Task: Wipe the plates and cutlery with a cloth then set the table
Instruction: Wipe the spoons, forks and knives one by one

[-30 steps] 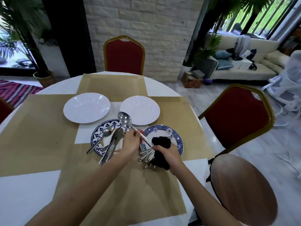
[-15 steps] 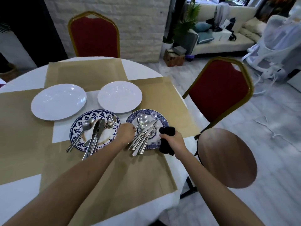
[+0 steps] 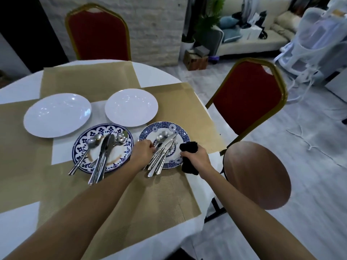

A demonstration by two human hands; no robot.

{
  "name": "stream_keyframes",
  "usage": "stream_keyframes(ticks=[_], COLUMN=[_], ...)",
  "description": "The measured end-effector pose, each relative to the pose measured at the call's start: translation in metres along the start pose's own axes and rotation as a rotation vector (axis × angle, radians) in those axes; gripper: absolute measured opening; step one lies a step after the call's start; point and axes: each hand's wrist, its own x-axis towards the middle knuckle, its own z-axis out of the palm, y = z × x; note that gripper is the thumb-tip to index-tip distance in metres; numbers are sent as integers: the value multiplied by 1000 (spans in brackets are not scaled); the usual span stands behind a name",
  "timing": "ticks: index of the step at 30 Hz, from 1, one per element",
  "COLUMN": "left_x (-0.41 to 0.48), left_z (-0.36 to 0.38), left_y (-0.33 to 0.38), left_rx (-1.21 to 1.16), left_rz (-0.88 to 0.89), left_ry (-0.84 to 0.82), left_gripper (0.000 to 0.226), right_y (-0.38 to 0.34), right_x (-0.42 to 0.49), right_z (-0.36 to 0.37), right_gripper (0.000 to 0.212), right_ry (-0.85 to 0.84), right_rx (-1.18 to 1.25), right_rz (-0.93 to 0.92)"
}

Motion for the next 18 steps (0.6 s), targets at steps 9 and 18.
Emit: stream_keyframes(ticks=[9,18], left_x=[-32,-68], left_z=[-35,-58], left_y=[-65,-128], left_rx=[-51,98], left_rz=[-99,-422], left_ry=[273,210], left_gripper=[23,26], right_y=[-38,-79], right_x=[1,-10], right_z=[54,133], right_gripper=[41,38], right_ry=[-67,-280], right_rx=[-53,-93], right_rz=[-109,-216])
